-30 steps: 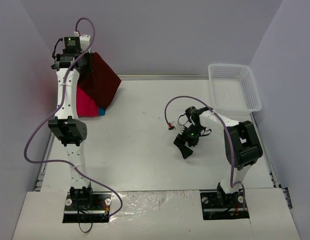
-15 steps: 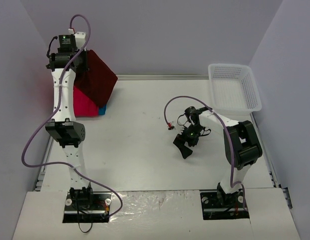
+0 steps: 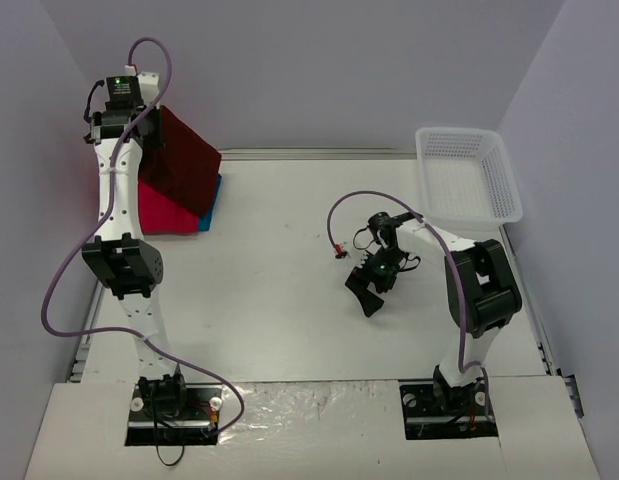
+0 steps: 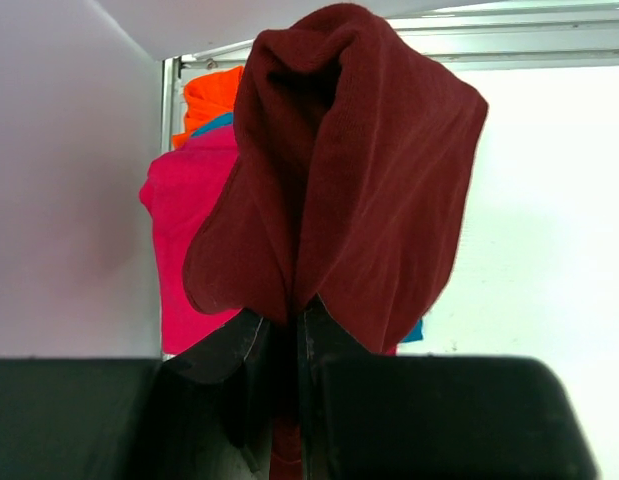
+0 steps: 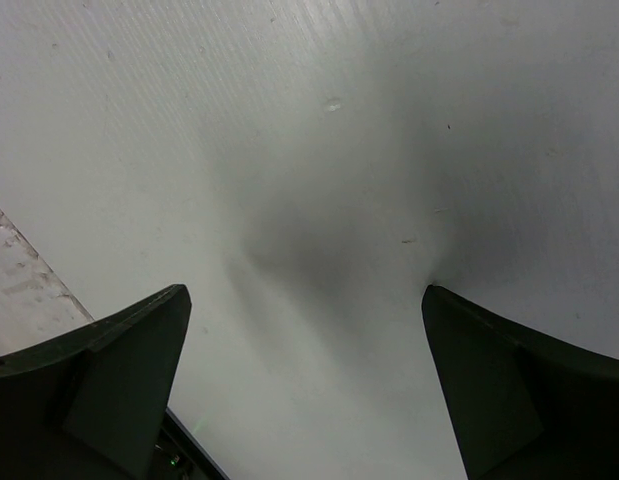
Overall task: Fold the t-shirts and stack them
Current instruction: Put the neatly folded tshirt into the corner of the board with the left arm
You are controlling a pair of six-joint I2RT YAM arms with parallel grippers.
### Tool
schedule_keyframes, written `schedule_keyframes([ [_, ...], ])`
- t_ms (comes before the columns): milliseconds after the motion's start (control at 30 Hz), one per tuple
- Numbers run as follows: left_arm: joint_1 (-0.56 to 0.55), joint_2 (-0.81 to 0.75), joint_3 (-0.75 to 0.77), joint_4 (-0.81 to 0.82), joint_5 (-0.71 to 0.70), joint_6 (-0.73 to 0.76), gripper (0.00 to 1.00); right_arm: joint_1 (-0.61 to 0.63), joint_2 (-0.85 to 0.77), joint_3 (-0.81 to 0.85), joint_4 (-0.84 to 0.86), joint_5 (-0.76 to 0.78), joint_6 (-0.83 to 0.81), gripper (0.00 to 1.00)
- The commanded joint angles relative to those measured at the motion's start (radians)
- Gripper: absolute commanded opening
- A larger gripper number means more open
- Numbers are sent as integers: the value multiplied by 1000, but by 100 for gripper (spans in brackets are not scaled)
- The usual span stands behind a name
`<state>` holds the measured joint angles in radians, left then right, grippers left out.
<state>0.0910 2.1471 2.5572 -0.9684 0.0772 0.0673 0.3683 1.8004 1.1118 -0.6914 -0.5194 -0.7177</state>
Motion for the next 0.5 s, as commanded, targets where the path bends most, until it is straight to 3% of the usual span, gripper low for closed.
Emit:
schedule_keyframes([
  [0,36,-56,-35,94,-36,29,2,3,111,-70,4,78,-11,100],
  [200,90,-4,-69,169,-66,84,2,-2,142,-70,4,79,-9,100],
  [300,124,14,-135,255,-158,118,2,-3,157,-70,4,82,-6,100],
  [333,131,19,-168,296,-197,127,8,-3,160,-70,4,84,-5,100],
  [367,138,26,-217,348,-223,161,54,-3,163,-69,4,85,-5,100],
  [400,147,40,-221,359,-272,176,67,-3,165,-70,4,87,-5,100],
  [467,148,92,-183,349,-321,189,79,-3,159,-72,4,85,-3,100],
])
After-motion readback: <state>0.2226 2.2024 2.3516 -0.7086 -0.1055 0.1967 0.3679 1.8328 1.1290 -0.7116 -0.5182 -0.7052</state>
